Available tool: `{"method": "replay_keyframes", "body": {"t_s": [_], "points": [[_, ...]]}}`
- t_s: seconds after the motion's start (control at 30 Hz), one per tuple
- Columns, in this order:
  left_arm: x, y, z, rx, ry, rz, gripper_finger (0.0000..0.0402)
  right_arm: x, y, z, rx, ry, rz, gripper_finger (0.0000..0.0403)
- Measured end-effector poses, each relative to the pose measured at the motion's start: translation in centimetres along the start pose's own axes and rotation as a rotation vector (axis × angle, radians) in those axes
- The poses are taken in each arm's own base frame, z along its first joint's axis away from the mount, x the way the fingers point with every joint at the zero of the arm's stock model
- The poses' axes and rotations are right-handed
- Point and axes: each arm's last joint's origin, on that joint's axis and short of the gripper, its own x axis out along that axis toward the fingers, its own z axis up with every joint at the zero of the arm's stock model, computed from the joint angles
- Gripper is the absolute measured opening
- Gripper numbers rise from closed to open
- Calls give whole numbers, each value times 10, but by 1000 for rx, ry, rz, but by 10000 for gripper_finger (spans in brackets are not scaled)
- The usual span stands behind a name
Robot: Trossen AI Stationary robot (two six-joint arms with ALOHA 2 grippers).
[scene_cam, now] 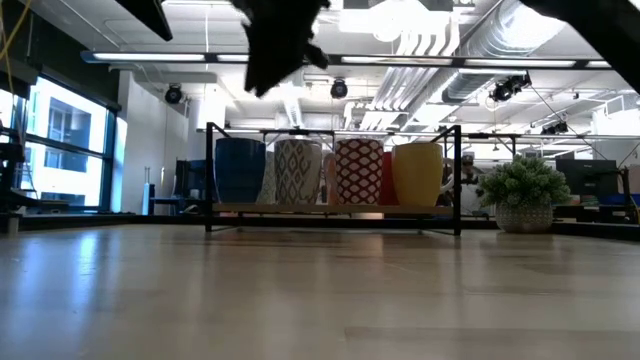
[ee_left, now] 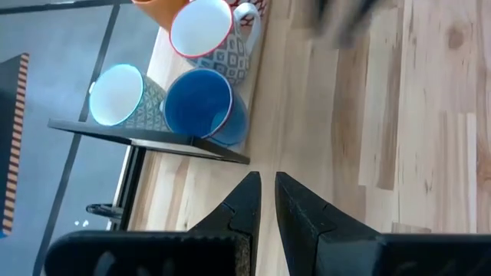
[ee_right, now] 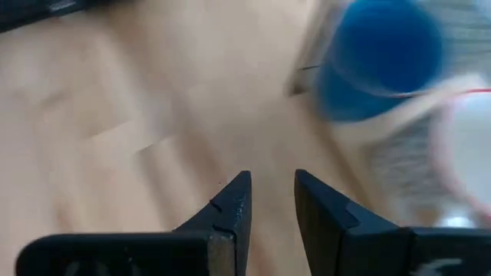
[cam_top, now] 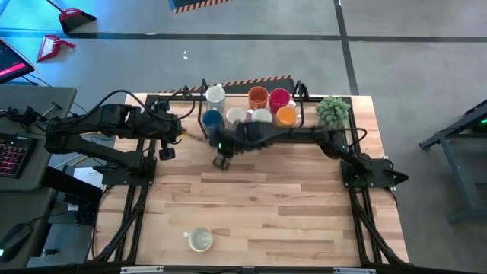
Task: Place coffee mugs
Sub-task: Put the white yellow mug on the shelf
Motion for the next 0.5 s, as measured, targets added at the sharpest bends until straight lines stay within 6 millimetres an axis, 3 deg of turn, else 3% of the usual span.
{"method": "replay_keyframes", "body": {"t_s": [0.2,0.33,0.5], "points": [[0,0,0,7,5,7,30,-19,54,-25,-117,43,127,78],[0,0,0,5,4,8,30,-33,85,-41,-171,-27,50,78],[0,-1,1,-5,-4,-20,30,-85,116,-64,-270,-170,-90,78]]}}
